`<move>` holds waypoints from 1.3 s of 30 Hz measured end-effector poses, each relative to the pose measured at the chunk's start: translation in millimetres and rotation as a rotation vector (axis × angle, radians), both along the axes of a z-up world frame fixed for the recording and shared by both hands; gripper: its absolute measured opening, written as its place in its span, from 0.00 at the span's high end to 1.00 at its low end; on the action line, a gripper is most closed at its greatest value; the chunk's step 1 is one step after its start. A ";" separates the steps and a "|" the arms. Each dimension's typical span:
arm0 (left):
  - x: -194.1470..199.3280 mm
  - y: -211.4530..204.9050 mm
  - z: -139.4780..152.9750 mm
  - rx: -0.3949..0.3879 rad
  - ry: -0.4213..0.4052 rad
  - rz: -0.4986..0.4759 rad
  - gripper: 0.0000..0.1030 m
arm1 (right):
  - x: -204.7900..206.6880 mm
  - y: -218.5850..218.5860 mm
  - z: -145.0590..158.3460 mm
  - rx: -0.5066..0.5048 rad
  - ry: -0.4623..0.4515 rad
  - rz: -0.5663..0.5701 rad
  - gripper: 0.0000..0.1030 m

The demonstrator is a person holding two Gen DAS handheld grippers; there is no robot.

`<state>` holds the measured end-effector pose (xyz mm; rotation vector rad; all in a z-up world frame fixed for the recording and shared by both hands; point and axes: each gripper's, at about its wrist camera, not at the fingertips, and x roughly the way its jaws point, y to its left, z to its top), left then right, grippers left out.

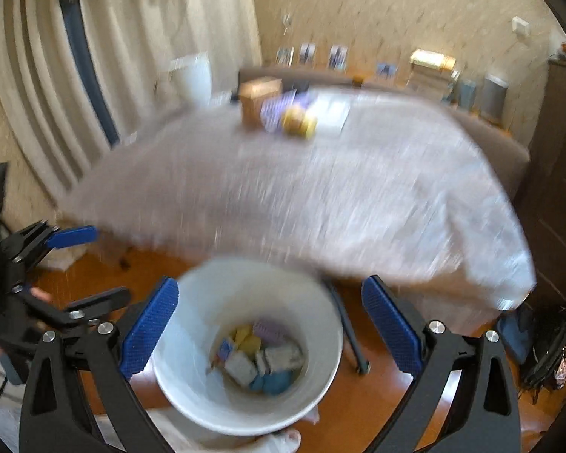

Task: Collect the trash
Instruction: 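Open both tools over the bin, dropping the leaflet and medicine box, then grasp the tan barcode box with the left tool while the right tool grasps the white plastic box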

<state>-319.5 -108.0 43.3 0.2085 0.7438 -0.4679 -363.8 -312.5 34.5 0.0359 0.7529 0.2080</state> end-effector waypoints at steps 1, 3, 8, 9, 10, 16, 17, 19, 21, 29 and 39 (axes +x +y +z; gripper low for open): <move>1.7 0.7 9.9 -0.018 -0.040 0.009 0.01 | 4.9 -3.5 8.0 0.005 -0.028 -0.014 0.04; 11.5 1.7 24.3 -0.042 -0.101 0.032 0.01 | 21.4 -6.7 20.0 0.004 -0.063 -0.045 0.04; 69.7 4.0 37.5 -0.056 -0.114 0.081 0.01 | 76.9 -10.1 31.8 0.018 -0.074 -0.074 0.04; 80.6 4.4 37.5 -0.055 -0.114 0.091 0.01 | 87.7 -10.0 31.6 0.019 -0.071 -0.081 0.04; 96.9 2.9 37.8 -0.054 -0.108 0.083 0.01 | 102.6 -10.7 32.7 0.017 -0.063 -0.093 0.04; 152.6 -11.4 35.8 -0.032 -0.082 0.045 0.01 | 167.7 -5.6 23.2 -0.044 -0.033 -0.142 0.04; 161.0 -12.7 34.9 -0.031 -0.080 0.041 0.01 | 183.0 -6.1 19.3 -0.061 -0.015 -0.152 0.04; 178.3 -16.3 31.6 -0.027 -0.070 0.029 0.01 | 203.6 -7.5 11.4 -0.069 0.010 -0.163 0.09; 196.8 -19.1 26.5 -0.023 -0.053 0.030 0.01 | 222.3 -11.4 3.3 -0.064 0.044 -0.172 0.17; 245.6 -32.4 5.7 0.010 0.001 -0.022 0.14 | 278.7 -8.5 -19.4 -0.065 0.129 -0.172 0.27; 278.5 -47.3 -7.0 0.025 0.042 -0.087 0.25 | 312.0 4.3 -35.2 -0.089 0.179 -0.156 0.35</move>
